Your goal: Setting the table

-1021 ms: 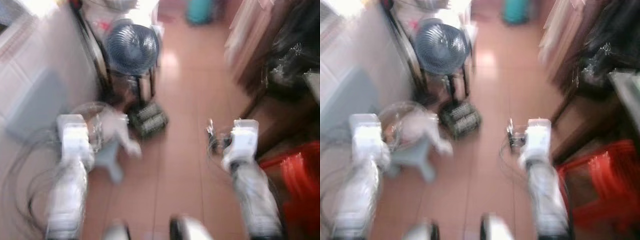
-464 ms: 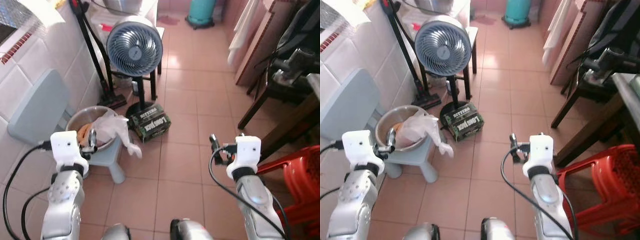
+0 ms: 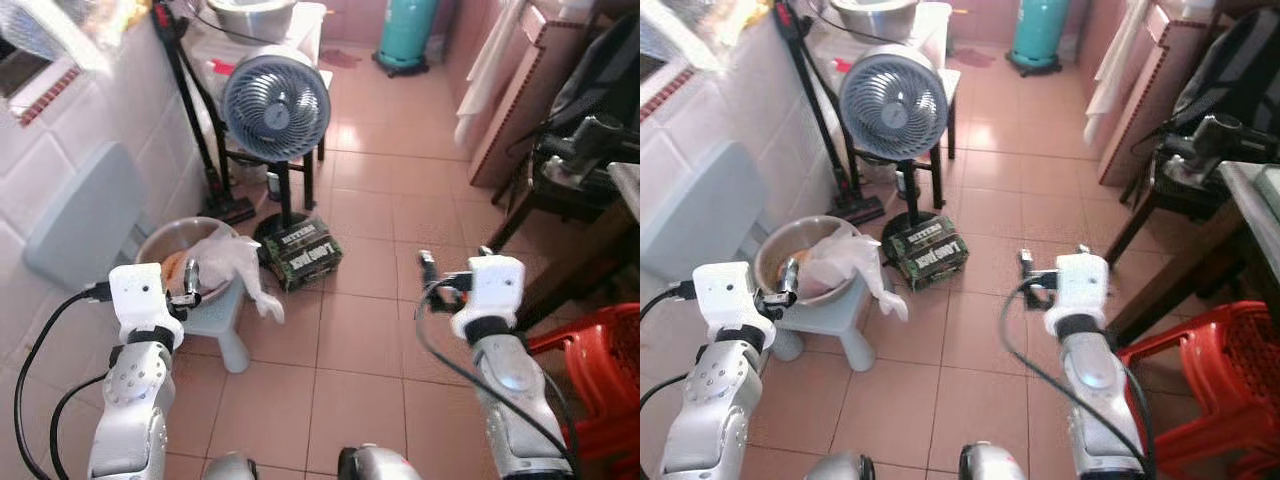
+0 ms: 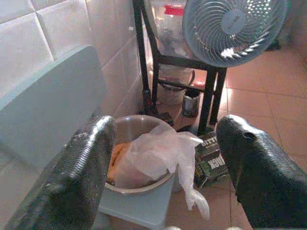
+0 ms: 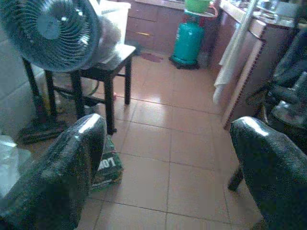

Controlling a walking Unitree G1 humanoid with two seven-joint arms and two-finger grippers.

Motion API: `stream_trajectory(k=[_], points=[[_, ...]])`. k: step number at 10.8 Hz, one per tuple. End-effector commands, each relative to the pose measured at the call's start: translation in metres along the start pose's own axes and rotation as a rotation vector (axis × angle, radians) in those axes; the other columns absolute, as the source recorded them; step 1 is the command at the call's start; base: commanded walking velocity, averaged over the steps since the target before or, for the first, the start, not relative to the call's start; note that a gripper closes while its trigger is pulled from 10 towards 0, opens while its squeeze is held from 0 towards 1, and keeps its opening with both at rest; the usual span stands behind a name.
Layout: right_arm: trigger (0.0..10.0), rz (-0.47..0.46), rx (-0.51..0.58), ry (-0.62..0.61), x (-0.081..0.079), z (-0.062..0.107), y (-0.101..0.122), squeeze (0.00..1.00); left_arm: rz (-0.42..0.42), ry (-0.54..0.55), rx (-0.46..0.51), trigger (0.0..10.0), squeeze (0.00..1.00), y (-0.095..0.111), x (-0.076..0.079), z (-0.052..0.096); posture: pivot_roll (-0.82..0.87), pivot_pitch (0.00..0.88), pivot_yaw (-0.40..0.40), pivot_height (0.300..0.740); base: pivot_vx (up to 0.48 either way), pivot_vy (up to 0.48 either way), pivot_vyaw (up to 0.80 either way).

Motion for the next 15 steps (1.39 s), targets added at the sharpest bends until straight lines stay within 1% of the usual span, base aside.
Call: stream_trajectory(k=[1, 2, 3, 4, 5, 6, 7, 8, 10, 11, 13, 14, 15], points=[[10.0, -0.003, -0.003, -0.024, 0.005, 0.001, -0.001, 0.00, -0.015, -0.012, -0.009, 10.0, 0.00, -0.001, 0.000, 0.001, 0.00, 0.096, 0.021, 0.740, 0.000, 0.000, 0.00], [10.0, -0.004, -0.008, -0.033, 0.007, 0.007, -0.005, 0.00, -0.049, 0.001, -0.016, 10.0, 0.00, -0.004, -0.002, 0.004, 0.00, 0.095, 0.032, 0.740, 0.000, 0.000, 0.00], [10.0, -0.012, -0.009, -0.044, 0.005, 0.009, -0.009, 0.00, -0.096, 0.000, 0.011, 10.0, 0.00, -0.001, 0.000, 0.002, -0.01, 0.074, 0.061, 0.740, 0.000, 0.000, 0.00], [10.0, -0.020, -0.002, -0.051, 0.002, 0.008, -0.009, 0.00, -0.113, -0.024, 0.021, 10.0, 0.00, 0.001, 0.005, -0.001, -0.01, 0.067, 0.072, 0.740, 0.000, 0.000, 0.00], [10.0, -0.033, 0.010, -0.054, -0.003, 0.006, -0.007, 0.00, -0.111, -0.032, 0.021, 10.0, 0.00, 0.003, 0.007, -0.006, -0.01, 0.062, 0.075, 0.740, 0.000, 0.000, 0.00], [10.0, -0.028, 0.012, -0.034, -0.007, 0.006, -0.006, 0.00, -0.114, -0.031, 0.027, 10.0, 0.00, 0.004, 0.007, -0.008, -0.01, 0.063, 0.067, 0.740, 0.000, 0.000, 0.00], [10.0, -0.021, 0.009, -0.019, -0.008, 0.005, -0.006, 0.00, -0.112, -0.022, 0.029, 10.0, 0.00, 0.004, 0.006, -0.008, -0.01, 0.068, 0.049, 0.740, 0.000, 0.000, 0.00], [10.0, -0.018, 0.001, -0.013, -0.005, 0.004, -0.005, 0.00, -0.099, -0.002, 0.012, 10.0, 0.00, -0.001, 0.002, -0.005, 0.00, 0.079, 0.024, 0.740, 0.000, 0.000, 0.00], [10.0, -0.010, -0.020, 0.008, -0.007, 0.002, -0.010, 0.00, -0.106, 0.001, 0.005, 10.0, 0.00, -0.004, 0.000, -0.004, 0.01, 0.094, 0.000, 0.740, 0.000, 0.294, -0.80], [10.0, -0.011, -0.016, 0.030, -0.013, 0.001, -0.008, 0.00, -0.105, 0.003, 0.003, 10.0, 0.00, -0.004, 0.000, -0.005, 0.01, 0.104, -0.004, 0.740, 0.000, 0.461, -0.41], [10.0, -0.002, -0.001, 0.055, -0.017, 0.000, -0.003, 0.00, -0.095, -0.003, 0.009, 10.0, 0.00, -0.001, 0.003, -0.007, 0.00, 0.114, -0.010, 0.740, 0.000, 0.465, 0.00], [10.0, -0.002, -0.005, 0.052, -0.016, 0.000, -0.003, 0.00, -0.092, -0.013, 0.008, 10.0, 0.00, -0.001, 0.006, -0.007, 0.00, 0.117, -0.016, 0.740, 0.000, 0.472, 0.00], [10.0, 0.009, -0.021, 0.053, -0.015, 0.001, -0.005, 0.00, -0.092, -0.019, 0.021, 10.0, 0.00, 0.000, 0.009, -0.007, -0.01, 0.127, -0.021, 0.740, 0.000, 0.000, 0.00]])
Point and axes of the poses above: a point about 5 cm out from each wrist's last joint towards the gripper, its own z axis pointing back from the gripper into the wrist, its own y axis along the axis of the wrist's last joint, x = y × z, the point moved 6 cm from there along -z, pointing out of the wrist towards the gripper, and after that the axes turned 7 degrees about -z, right-handed, at the moved point
